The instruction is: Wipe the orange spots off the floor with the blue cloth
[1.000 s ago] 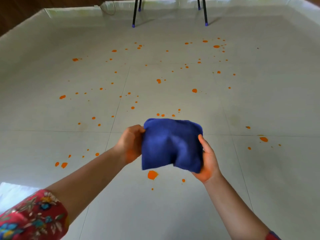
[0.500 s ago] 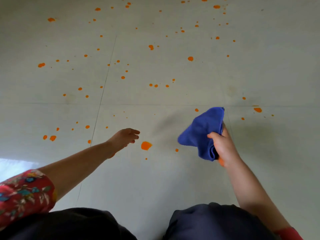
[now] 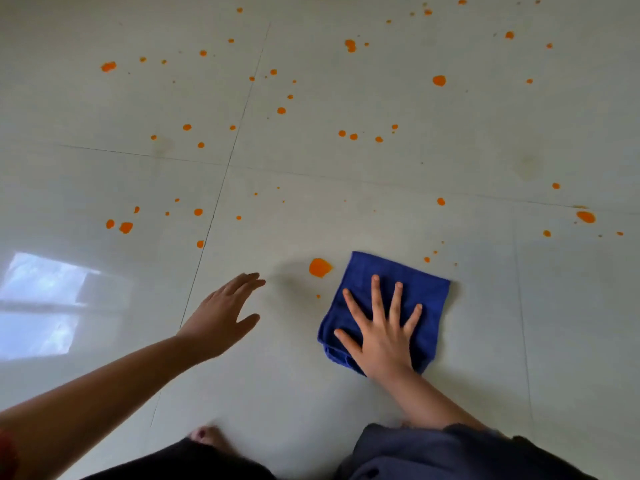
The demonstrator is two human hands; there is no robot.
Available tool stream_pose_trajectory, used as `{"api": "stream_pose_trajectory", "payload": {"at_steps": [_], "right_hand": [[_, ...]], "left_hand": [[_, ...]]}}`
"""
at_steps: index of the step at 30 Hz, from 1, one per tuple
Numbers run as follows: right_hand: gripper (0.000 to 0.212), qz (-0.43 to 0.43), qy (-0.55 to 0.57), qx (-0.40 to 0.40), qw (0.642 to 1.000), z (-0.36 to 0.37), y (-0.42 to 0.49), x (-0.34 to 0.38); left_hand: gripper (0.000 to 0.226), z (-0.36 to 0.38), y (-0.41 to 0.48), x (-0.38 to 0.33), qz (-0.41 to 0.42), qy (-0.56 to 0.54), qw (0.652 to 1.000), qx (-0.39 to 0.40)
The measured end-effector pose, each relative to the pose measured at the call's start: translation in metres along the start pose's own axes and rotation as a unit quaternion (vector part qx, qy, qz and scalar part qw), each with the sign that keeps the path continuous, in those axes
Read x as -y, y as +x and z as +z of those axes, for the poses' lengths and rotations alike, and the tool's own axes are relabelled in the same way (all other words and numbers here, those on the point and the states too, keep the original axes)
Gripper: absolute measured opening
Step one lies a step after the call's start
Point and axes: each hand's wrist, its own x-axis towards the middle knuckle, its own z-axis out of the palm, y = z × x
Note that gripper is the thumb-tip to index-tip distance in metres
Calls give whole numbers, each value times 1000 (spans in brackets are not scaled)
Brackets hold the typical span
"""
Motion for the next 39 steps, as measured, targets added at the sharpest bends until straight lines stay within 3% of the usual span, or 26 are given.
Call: {"api": "stream_pose_trajectory", "payload": {"at_steps": [8,12,16,19,22,23,26,28,31,34,36,39], "right_hand": [[66,45,-30,-102,993,0,41,-10],[57,-137,-28,-127,982,9,60,33],[58,-254,-49,-117,959,18,33,-1],[58,-183,-50,-139,972,2,65,-10],[58,-89,-19,-161,983,-11,103,34],[59,-117,-22,-163,979,-6,103,50],[59,-305,-90,-123,940,20,61,53],[61,-349,-91,-104,927,17,47,21],[60,-229,-75,-143,960,-4,88,-13],[57,-97,-25,-182,978,-26,135,25],[57,-161,-24,-185,969,-16,130,58],[58,-342,-97,-117,927,5,89,49]], "left_hand": [[81,17,26,22,-8,17,999,-33],[89,28,36,32,10,75,997,-24],[96,33,43,44,-8,97,995,-30],[96,35,44,48,-1,106,994,-35],[94,40,44,49,3,96,994,-45],[93,40,45,50,3,95,995,-44],[91,40,46,52,6,88,995,-42],[89,39,46,54,11,82,996,-36],[88,39,45,53,14,84,996,-40],[86,41,43,53,19,71,996,-41],[81,41,43,55,27,42,997,-51],[76,36,41,59,19,-1,996,-87]]}}
